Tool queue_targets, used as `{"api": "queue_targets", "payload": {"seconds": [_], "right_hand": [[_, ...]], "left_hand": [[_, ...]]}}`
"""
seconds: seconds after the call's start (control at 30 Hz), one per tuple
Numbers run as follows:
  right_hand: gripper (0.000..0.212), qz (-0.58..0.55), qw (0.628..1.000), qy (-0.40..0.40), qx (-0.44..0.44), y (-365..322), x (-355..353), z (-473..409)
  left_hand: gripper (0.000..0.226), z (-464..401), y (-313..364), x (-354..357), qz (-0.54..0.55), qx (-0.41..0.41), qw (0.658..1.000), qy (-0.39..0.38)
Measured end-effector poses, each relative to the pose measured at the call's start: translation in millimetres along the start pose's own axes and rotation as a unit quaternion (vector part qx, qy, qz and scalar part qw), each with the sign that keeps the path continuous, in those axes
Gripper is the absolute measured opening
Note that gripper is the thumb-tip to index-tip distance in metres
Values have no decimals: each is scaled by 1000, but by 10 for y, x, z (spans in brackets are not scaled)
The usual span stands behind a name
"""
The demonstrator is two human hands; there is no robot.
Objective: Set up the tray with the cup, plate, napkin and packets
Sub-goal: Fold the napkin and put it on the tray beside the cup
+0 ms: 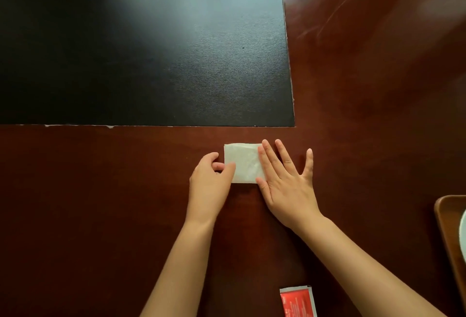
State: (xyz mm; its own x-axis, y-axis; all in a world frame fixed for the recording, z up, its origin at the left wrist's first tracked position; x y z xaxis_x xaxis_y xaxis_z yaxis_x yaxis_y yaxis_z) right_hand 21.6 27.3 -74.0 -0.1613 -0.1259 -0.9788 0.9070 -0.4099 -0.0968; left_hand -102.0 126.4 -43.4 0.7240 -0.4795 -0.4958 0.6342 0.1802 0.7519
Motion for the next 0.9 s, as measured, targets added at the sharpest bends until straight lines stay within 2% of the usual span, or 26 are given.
{"api": "queue_targets", "payload": {"seconds": [0.13, 0.23, 0.33, 0.4, 0.47, 0.57, 0.63, 0.67, 0.77, 0.9], "right_hand": [[59, -7, 1000, -3, -9, -3, -19, -2], [60, -59, 998, 37, 2, -6, -105, 24], [58, -161, 978, 118, 64, 27, -290, 89], [56, -258, 950, 145, 103, 61, -389, 117], [55, -389, 900, 128, 149, 102, -506, 147], [53, -575, 787, 44, 219, 164, -651, 201], [46, -664, 711, -5, 232, 213, -735, 282], [40, -681, 694, -13, 233, 251, -791, 340], [23, -689, 689, 24, 226, 389, -1025, 576], [18, -689, 687, 74, 217, 626, -1311, 956]], "left_hand": [[9, -86, 54, -10, -26, 32, 999, -9], [9, -77, 76, -4, -4, 53, 998, -20], [7, -9, 99, -27, 68, 24, 997, -39], [8, 52, 111, -41, 123, -7, 990, -64], [12, 151, 163, -71, 188, -30, 977, -92], [9, 313, 282, -110, 259, -46, 956, -134], [9, 410, 376, -125, 277, -42, 948, -150], [10, 462, 427, -122, 280, -37, 947, -156], [9, 638, 597, -68, 263, -23, 949, -170], [7, 934, 851, 59, 241, 12, 952, -190]]}}
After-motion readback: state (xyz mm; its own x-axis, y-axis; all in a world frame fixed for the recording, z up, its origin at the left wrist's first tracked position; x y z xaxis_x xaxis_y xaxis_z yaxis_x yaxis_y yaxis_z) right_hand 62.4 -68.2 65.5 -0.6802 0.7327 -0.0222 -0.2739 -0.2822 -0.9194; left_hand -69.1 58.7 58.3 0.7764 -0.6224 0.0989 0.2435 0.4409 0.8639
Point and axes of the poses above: each hand's wrist, its own z-axis away from the middle knuckle, its own x-axis out of the palm, y = z × x, the point moved 3 cm from there along -z, towards the middle knuckle, and after that the axes turned 1 degree about x, right-handed, at the moved point
